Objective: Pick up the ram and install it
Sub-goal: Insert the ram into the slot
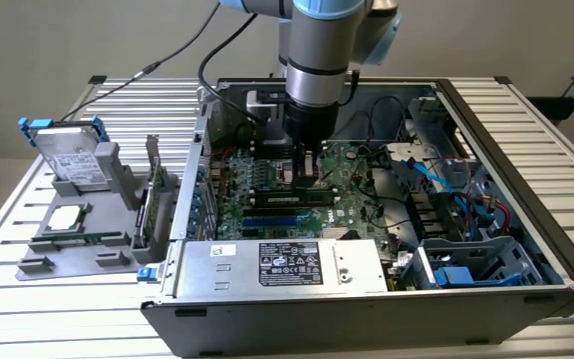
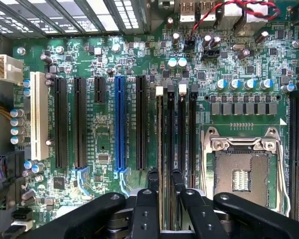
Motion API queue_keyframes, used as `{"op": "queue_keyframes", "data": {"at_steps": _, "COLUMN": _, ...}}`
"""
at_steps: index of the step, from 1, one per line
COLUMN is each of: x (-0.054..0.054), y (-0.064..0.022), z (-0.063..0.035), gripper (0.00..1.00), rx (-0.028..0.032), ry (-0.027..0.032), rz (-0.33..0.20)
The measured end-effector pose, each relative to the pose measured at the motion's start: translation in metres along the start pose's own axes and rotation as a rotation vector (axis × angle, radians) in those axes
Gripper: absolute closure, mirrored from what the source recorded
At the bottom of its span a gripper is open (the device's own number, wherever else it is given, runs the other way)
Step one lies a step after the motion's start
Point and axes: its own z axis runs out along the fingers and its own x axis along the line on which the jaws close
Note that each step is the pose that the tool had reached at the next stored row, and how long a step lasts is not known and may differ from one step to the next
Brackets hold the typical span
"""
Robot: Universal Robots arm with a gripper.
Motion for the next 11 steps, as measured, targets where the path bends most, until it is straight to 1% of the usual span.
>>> {"op": "queue_keyframes", "data": {"at_steps": 7, "x": 0.0009, "y": 0.0013, "z": -0.0114, "gripper": 0.76, "rx": -0.0001, "ry": 0.0077, "rz": 0.0}}
{"op": "queue_keyframes", "data": {"at_steps": 10, "x": 0.0009, "y": 0.0013, "z": -0.0115, "gripper": 0.76, "rx": 0.0001, "ry": 0.0077, "rz": 0.0}}
{"op": "queue_keyframes", "data": {"at_steps": 11, "x": 0.0009, "y": 0.0014, "z": -0.0117, "gripper": 0.85, "rx": -0.0001, "ry": 0.0081, "rz": 0.0}}
